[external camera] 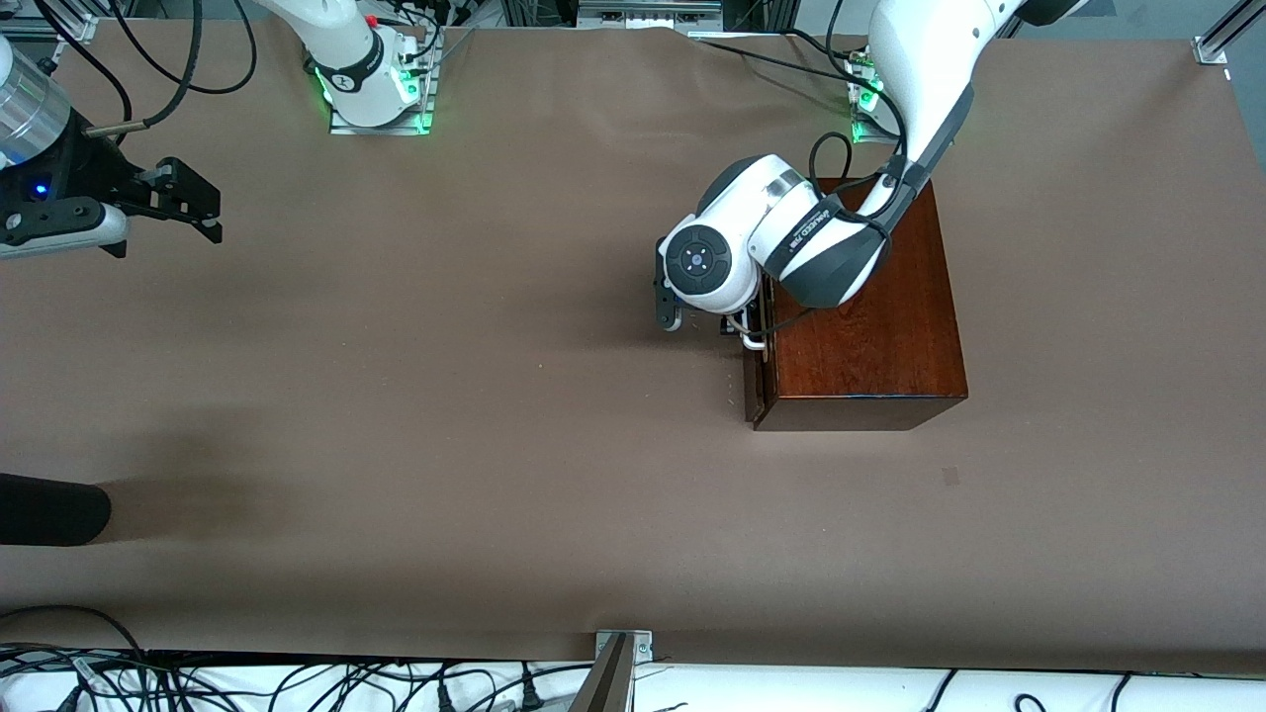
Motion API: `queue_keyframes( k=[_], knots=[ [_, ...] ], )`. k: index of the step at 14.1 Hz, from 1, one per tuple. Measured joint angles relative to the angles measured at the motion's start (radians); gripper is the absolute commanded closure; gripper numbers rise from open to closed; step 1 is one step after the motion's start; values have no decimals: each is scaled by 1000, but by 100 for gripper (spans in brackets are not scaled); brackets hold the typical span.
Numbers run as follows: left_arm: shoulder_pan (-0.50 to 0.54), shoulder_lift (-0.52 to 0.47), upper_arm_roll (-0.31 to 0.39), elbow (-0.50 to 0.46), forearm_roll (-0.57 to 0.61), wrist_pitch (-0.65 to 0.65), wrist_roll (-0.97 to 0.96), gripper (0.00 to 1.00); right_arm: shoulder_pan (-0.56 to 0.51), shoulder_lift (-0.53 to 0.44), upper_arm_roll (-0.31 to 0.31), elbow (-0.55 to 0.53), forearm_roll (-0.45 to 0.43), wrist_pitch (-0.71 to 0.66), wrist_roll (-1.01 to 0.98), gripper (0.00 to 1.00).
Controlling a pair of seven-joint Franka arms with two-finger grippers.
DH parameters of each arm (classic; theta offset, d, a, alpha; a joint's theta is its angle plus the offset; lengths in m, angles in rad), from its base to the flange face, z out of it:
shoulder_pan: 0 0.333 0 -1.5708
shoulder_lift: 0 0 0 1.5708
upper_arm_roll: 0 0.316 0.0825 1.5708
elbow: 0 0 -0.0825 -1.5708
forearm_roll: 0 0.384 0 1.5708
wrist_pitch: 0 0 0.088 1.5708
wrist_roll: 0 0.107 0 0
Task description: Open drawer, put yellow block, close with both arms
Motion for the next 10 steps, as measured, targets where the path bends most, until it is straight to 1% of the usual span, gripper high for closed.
queue_keyframes(
  k=[2, 6, 8, 10],
  knots=[
    [29, -63, 1, 12, 0, -3, -1, 0, 0, 0, 0, 0, 0, 0, 0, 0],
    [141, -225, 3, 53, -1, -27, 1, 0, 0, 0, 0, 1, 0, 0, 0, 0],
    [178, -273, 18, 92, 13, -57, 3, 0, 0, 0, 0, 1, 0, -1, 0, 0],
    [193, -288, 47, 151, 51, -79, 3, 0, 0, 0, 0, 1, 0, -1, 0, 0]
  ],
)
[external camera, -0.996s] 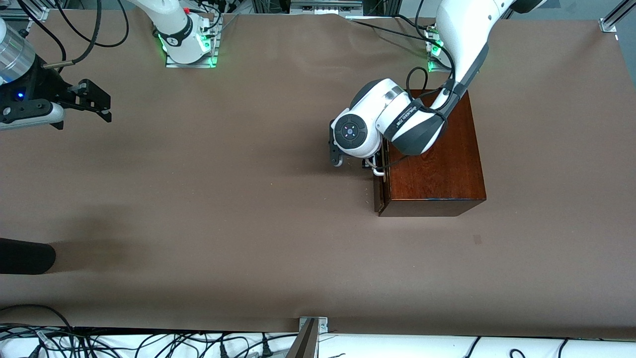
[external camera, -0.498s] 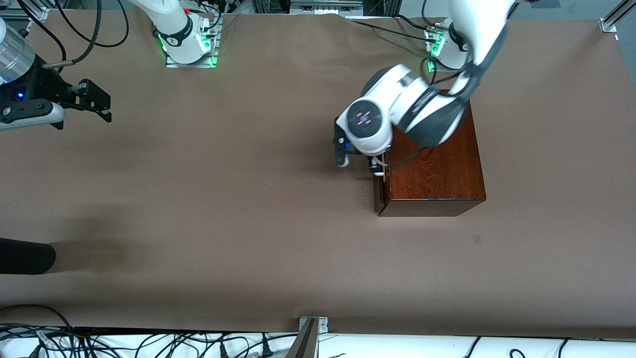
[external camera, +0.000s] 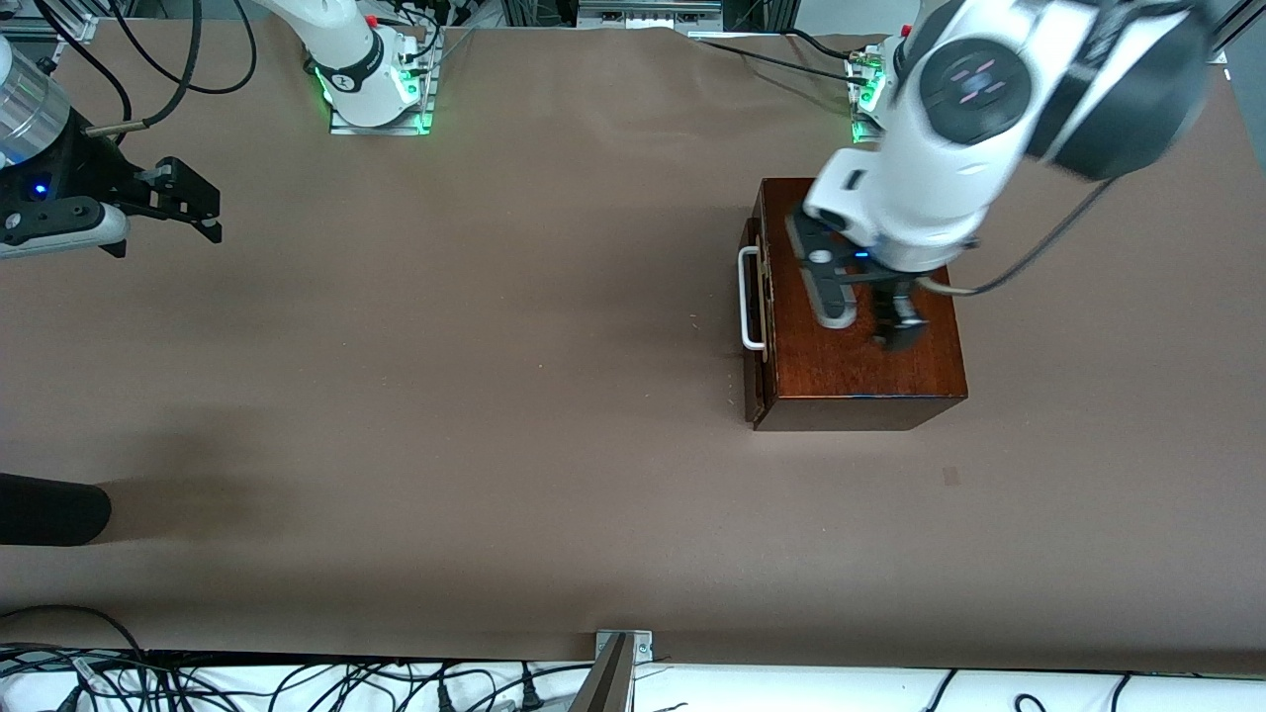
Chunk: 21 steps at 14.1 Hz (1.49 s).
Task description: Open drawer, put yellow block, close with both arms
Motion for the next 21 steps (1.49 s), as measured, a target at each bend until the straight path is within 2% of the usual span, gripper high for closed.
queue_keyframes(
  k=[5, 8, 10, 12, 15, 19, 21],
  knots=[
    [122, 5, 35, 60, 6, -16, -40, 0, 0, 0, 0, 0, 0, 0, 0, 0],
    [145, 6, 101, 57, -74, -18, -242, 0, 0, 0, 0, 0, 0, 0, 0, 0],
    [145, -11, 176, 38, -158, -26, -447, 0, 0, 0, 0, 0, 0, 0, 0, 0],
    [147, -57, 245, -13, -219, -35, -623, 0, 0, 0, 0, 0, 0, 0, 0, 0],
    [148, -161, 279, -148, -233, -25, -858, 0, 0, 0, 0, 0, 0, 0, 0, 0],
    [148, -305, 299, -375, -233, 137, -920, 0, 0, 0, 0, 0, 0, 0, 0, 0],
    [148, -342, 301, -429, -233, 158, -922, 0, 0, 0, 0, 0, 0, 0, 0, 0]
  ],
)
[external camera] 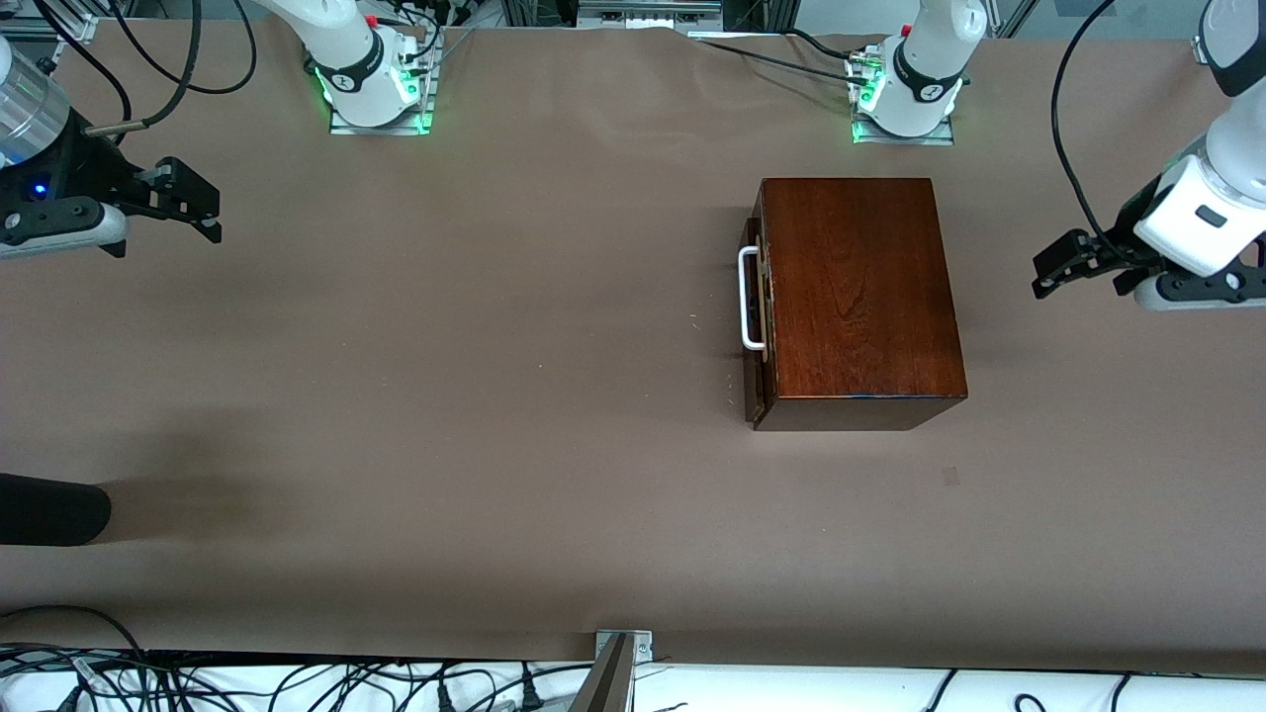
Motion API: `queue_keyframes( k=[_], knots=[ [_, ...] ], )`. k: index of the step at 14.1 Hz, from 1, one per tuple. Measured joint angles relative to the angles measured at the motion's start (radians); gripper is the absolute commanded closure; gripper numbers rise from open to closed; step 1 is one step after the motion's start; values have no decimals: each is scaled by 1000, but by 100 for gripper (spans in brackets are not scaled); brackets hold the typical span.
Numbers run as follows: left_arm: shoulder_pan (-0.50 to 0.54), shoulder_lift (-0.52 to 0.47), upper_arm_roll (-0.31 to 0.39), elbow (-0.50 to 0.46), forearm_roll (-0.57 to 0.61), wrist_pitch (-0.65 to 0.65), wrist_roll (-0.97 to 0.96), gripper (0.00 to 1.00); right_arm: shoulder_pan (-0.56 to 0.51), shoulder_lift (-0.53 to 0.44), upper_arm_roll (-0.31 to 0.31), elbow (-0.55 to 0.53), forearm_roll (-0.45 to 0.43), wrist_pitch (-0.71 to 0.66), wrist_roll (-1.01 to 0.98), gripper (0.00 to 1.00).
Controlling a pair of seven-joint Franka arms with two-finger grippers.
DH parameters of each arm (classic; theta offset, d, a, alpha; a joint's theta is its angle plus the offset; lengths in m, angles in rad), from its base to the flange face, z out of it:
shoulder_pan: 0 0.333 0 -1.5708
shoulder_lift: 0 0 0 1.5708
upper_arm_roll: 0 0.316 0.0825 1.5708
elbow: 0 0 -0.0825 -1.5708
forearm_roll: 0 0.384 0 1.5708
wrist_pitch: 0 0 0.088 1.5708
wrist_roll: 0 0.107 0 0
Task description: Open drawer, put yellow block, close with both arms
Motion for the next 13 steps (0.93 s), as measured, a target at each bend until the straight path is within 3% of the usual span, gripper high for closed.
queue_keyframes(
  k=[13],
  knots=[
    [-7, -10, -20, -9, 0, -62, -5, 0, 0, 0, 0, 0, 0, 0, 0, 0]
  ],
)
